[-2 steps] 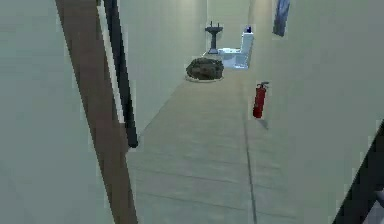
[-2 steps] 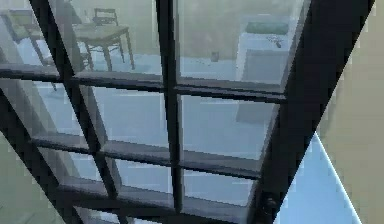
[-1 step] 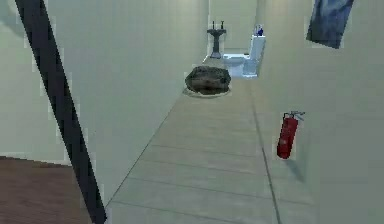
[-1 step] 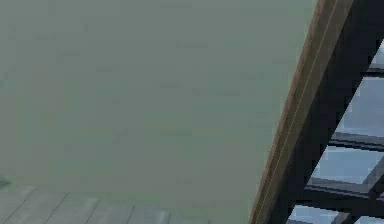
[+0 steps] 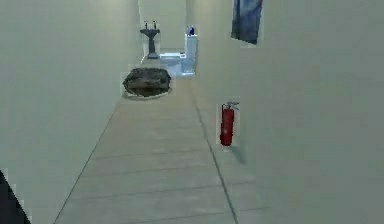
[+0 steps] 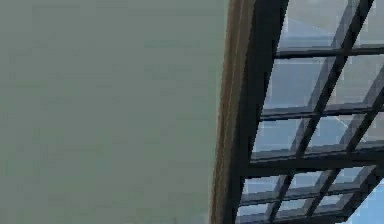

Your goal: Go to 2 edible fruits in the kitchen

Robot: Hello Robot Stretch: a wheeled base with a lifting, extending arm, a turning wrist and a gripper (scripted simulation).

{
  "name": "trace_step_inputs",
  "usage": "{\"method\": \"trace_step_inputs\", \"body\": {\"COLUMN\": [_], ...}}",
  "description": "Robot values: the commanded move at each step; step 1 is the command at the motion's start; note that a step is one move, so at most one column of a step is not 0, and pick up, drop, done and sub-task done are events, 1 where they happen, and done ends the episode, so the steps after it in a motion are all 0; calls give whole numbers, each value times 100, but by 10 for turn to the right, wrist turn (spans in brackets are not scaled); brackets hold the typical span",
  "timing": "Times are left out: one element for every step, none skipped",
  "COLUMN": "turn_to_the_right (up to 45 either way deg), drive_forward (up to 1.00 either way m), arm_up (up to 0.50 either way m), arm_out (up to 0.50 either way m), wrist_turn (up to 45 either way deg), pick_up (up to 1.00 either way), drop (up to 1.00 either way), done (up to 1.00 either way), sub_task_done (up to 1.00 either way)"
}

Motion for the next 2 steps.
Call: {"method": "trace_step_inputs", "body": {"turn_to_the_right": [0, -450], "drive_forward": [15, 0], "arm_up": [0, 0], "arm_out": [0, 0], "wrist_turn": [0, 0], "pick_up": [0, 0], "drop": [0, 0], "done": [0, 0], "sub_task_done": [0, 0]}}
